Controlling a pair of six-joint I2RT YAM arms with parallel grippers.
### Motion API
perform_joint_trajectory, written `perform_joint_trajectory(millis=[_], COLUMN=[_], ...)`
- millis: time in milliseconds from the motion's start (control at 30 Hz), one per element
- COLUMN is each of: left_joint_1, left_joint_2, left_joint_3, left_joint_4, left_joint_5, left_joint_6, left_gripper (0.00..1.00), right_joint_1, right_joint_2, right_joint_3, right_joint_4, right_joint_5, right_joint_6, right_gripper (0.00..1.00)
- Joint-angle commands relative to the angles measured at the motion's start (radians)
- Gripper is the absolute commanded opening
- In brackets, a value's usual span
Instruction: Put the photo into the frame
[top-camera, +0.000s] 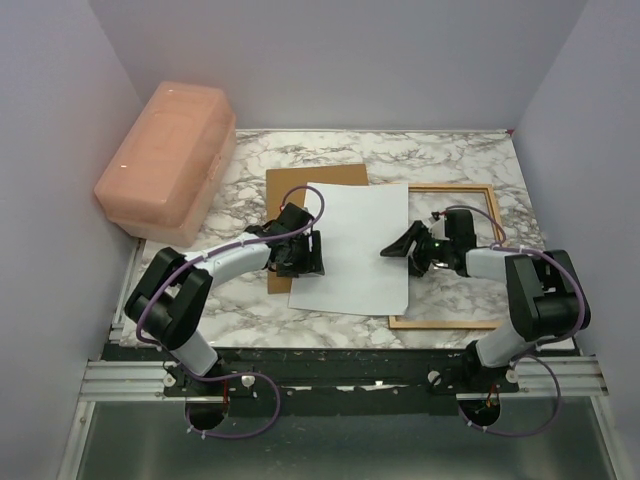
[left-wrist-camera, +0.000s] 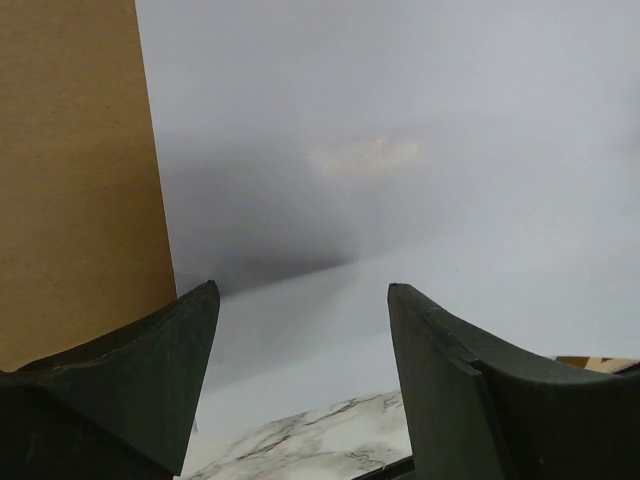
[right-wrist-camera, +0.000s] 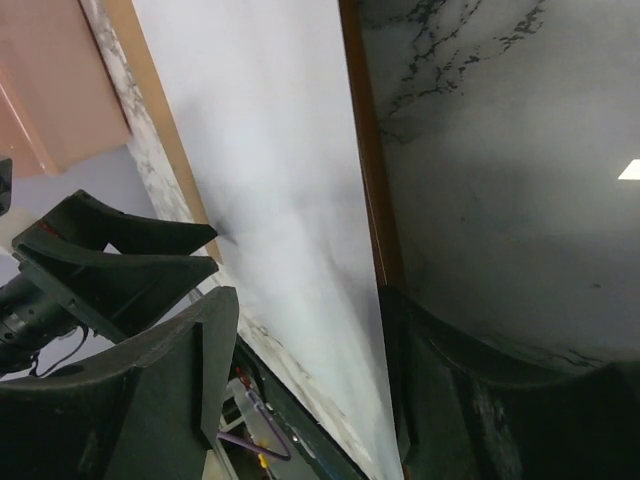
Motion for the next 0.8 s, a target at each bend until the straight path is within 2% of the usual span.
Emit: perform_joint_trajectory(millis=[0, 300, 567, 767], left_joint_1=[-0.014, -0.014, -0.034, -0.126], left_joint_2=[0.039, -0.025, -0.135, -0.089], left_joint_3=[-0.054, -0.056, -0.023, 0.101], left_joint_4=[0.082, 0.027, 0.000, -0.054], left_joint_5=[0.131, 0.071, 0.064, 0.018], left_joint_6=[-0.007, 0.001, -0.005, -0.052], left_gripper=[0.69, 0.70, 0.78, 0.79], right_joint_1=[0.028, 0.028, 0.027, 0.026], right_joint_2=[0.044, -0.118, -0.338, -0.493], right_joint_3=[-0.015, 0.028, 0.171, 0.366], right_joint_4=[0.042, -0.160, -0.459, -0.669], right_joint_5=[0.001, 0.106, 0.258, 0.487], right_joint_6=[0.025, -0.046, -0.127, -0.189], right_gripper=[0.61, 0.26, 0.01, 0.00])
